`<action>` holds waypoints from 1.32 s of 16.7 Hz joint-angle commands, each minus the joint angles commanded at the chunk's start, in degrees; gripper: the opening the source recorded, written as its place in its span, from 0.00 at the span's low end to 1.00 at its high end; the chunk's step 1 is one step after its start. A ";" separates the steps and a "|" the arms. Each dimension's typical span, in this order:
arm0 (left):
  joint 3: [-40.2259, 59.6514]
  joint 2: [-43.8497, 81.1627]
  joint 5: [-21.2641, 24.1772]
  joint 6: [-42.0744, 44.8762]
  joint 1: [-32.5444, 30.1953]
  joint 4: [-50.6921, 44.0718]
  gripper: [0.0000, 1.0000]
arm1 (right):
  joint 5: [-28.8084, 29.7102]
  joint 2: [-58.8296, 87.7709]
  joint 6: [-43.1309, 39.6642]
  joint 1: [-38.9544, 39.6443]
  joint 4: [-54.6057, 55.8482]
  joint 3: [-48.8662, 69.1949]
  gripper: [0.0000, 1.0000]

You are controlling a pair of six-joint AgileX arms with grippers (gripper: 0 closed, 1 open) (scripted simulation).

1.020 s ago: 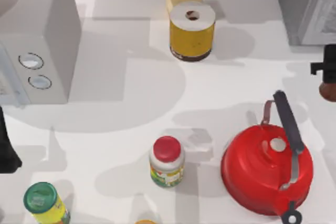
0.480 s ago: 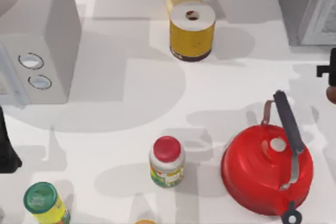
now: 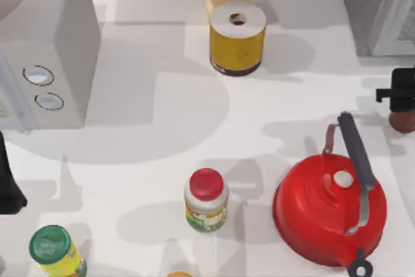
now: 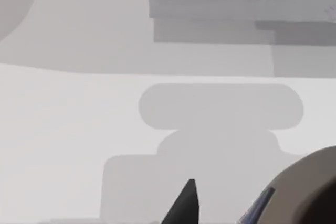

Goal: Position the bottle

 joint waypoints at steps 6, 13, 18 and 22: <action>0.00 0.00 0.00 0.00 0.00 0.00 1.00 | 0.02 0.62 -0.02 -0.06 0.65 -0.07 0.08; 0.00 0.00 0.00 0.00 0.00 0.00 1.00 | 0.02 0.62 -0.02 -0.06 0.65 -0.07 0.60; 0.00 0.00 0.00 0.00 0.00 0.00 1.00 | 0.02 0.62 -0.02 -0.06 0.65 -0.07 0.98; 0.00 0.00 0.00 0.00 0.00 0.00 1.00 | 0.02 0.62 -0.02 -0.06 0.65 -0.07 1.00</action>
